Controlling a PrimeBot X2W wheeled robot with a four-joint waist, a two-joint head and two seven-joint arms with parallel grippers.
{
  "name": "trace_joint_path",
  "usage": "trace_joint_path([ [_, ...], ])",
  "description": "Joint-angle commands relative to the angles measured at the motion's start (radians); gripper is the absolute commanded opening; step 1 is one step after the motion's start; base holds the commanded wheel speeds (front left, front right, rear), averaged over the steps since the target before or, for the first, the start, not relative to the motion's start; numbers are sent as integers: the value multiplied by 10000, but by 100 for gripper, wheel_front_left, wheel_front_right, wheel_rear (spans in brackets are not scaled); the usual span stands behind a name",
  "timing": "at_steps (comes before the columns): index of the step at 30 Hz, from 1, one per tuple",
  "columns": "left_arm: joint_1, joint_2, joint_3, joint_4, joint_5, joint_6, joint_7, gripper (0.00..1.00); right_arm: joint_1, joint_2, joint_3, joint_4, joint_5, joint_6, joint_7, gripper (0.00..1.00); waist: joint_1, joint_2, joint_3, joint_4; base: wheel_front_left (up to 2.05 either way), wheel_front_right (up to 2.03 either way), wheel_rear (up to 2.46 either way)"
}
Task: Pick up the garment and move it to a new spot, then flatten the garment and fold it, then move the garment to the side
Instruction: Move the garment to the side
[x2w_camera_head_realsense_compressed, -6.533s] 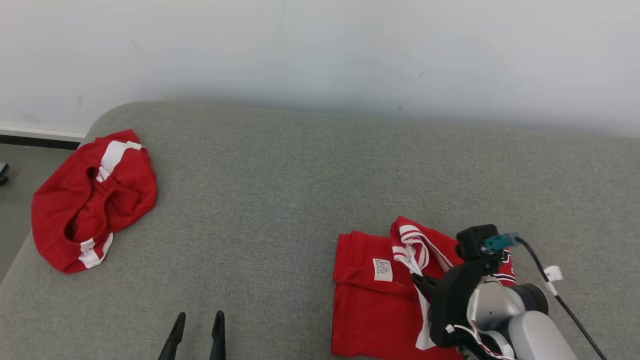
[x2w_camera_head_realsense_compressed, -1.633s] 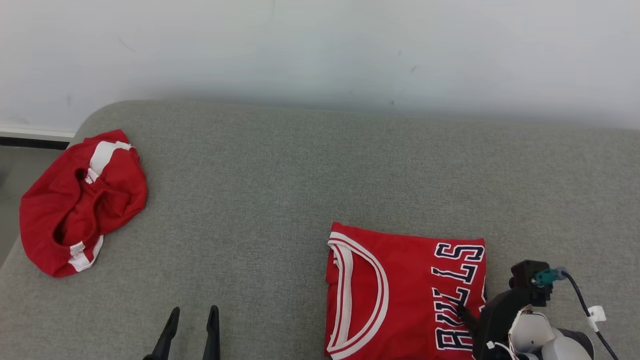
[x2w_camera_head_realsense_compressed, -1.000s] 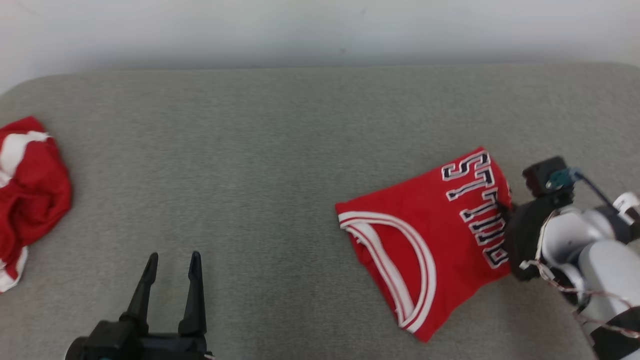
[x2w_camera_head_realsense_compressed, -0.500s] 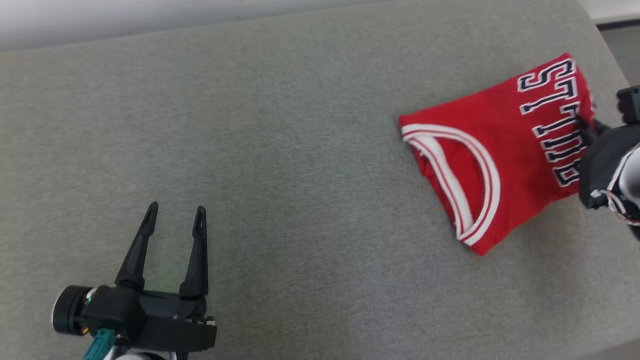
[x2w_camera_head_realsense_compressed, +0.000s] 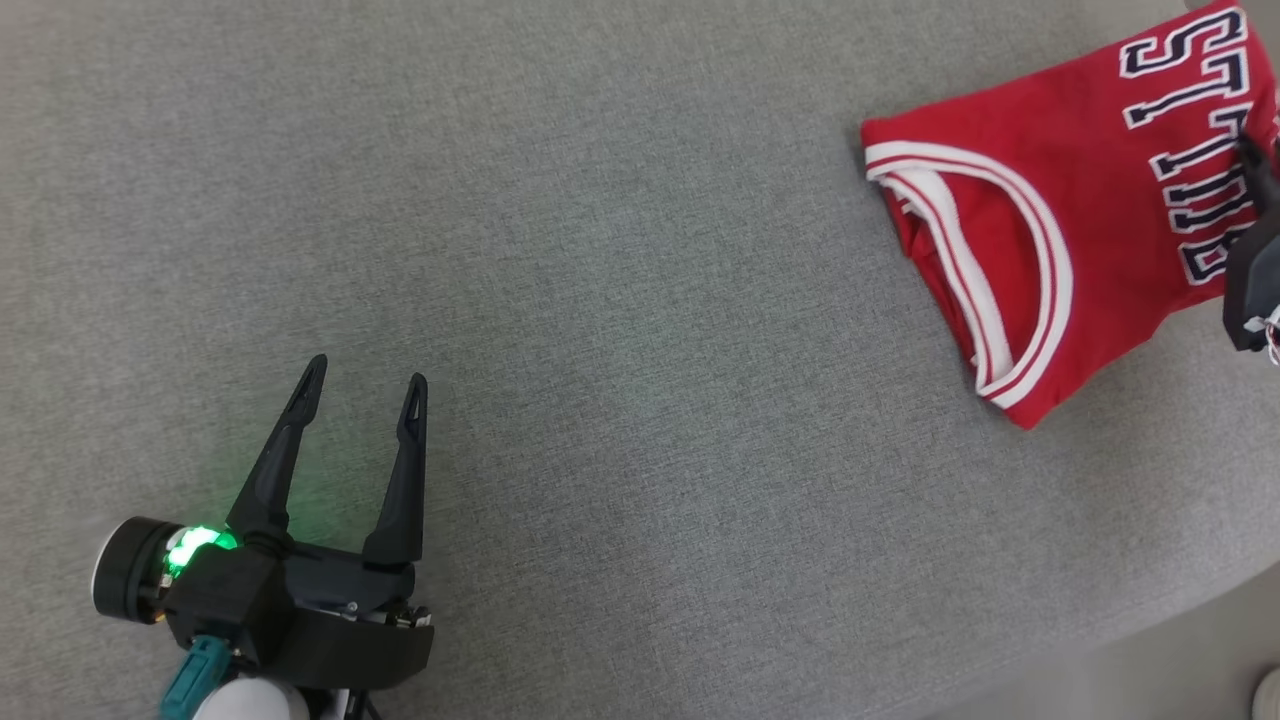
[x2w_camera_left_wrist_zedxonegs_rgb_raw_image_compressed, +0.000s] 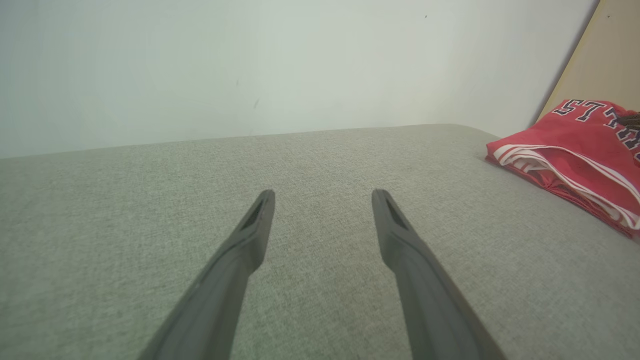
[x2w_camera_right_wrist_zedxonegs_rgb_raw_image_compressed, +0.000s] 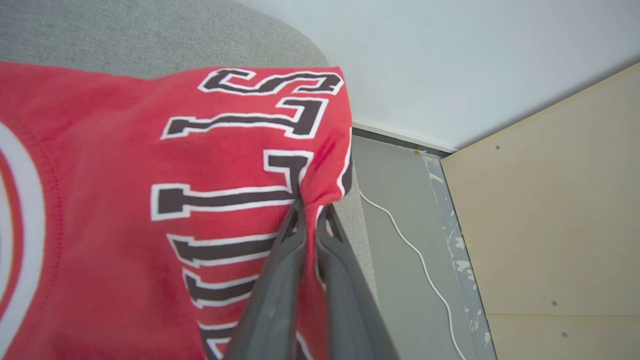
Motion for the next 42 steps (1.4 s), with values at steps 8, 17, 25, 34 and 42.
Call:
trace_joint_path([
  [8, -18, 207, -114, -189, 38, 10, -29, 100, -314, 101, -310, 642, -822, -23, -639, 0, -1, -3, 143, -145, 0, 0, 0],
  [17, 107, 54, -286, -3, -78, 9, -29, 100, 76, 412, -577, 805, -1148, -23, -1321, 100, -1, -3, -288, 50, 0, 0, 0],
  [25, 620, -354, 123, 377, -186, 60, -29, 100, 1041, 744, -808, 277, -643, -23, -2150, 100, -1, -3, -1500, 731, 0, 0, 0],
  [34, 1616, -706, 951, 803, -182, 354, -27, 100, 3145, 1586, -1362, -1294, 1449, -23, -3473, 100, -1, -3, -3088, 1513, 0, 0, 0],
  [42, 2779, -860, 1914, 1127, -244, 430, -29, 100, 5432, 2132, -1342, -2692, 2159, -23, -4005, 100, -1, -3, -4484, 2093, 0, 0, 0],
])
